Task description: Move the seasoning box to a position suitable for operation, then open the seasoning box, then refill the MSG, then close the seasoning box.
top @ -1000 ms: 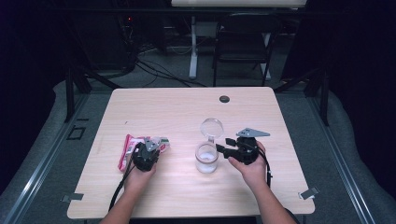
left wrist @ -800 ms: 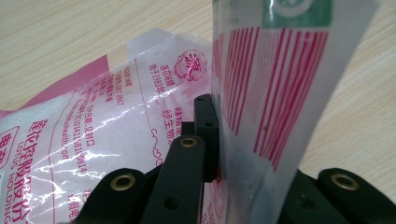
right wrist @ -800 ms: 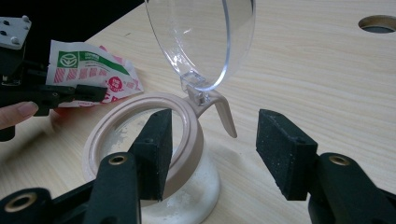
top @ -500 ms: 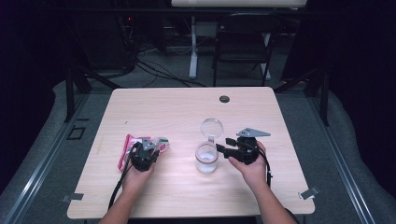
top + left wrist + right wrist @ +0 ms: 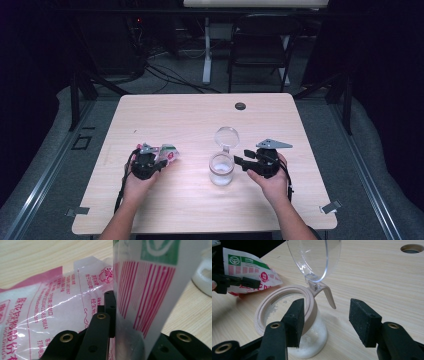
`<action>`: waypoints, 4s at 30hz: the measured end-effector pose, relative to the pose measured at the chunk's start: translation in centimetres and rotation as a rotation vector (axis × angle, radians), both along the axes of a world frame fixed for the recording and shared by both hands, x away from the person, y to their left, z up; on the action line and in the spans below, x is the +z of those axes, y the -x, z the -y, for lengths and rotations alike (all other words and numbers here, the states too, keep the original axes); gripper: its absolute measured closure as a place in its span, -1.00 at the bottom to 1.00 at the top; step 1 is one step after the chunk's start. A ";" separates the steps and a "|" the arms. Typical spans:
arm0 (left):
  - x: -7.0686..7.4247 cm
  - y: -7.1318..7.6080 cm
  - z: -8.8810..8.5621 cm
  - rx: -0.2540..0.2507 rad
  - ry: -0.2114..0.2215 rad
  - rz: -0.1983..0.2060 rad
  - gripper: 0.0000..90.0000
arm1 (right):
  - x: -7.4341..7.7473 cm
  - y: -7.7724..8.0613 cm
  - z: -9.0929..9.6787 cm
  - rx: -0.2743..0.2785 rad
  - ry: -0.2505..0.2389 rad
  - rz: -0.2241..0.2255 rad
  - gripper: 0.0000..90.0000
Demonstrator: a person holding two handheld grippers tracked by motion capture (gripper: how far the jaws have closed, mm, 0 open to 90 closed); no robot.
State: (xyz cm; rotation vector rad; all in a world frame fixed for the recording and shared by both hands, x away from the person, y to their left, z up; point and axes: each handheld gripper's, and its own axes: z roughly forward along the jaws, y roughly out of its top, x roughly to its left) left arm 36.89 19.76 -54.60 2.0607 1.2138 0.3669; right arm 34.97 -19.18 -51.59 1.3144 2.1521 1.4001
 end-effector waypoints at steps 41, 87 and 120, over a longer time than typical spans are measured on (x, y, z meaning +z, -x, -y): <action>4.8 1.0 -3.3 0.085 -0.025 0.123 1.00 | 0.4 0.9 1.1 -0.012 -0.008 0.029 0.03; 13.2 -1.7 -6.9 0.117 -0.070 0.153 1.00 | 0.6 0.8 1.8 -0.031 -0.056 0.031 0.03; 12.5 1.4 2.4 -0.243 0.062 0.111 1.00 | 0.7 0.8 1.9 -0.030 -0.050 0.036 0.03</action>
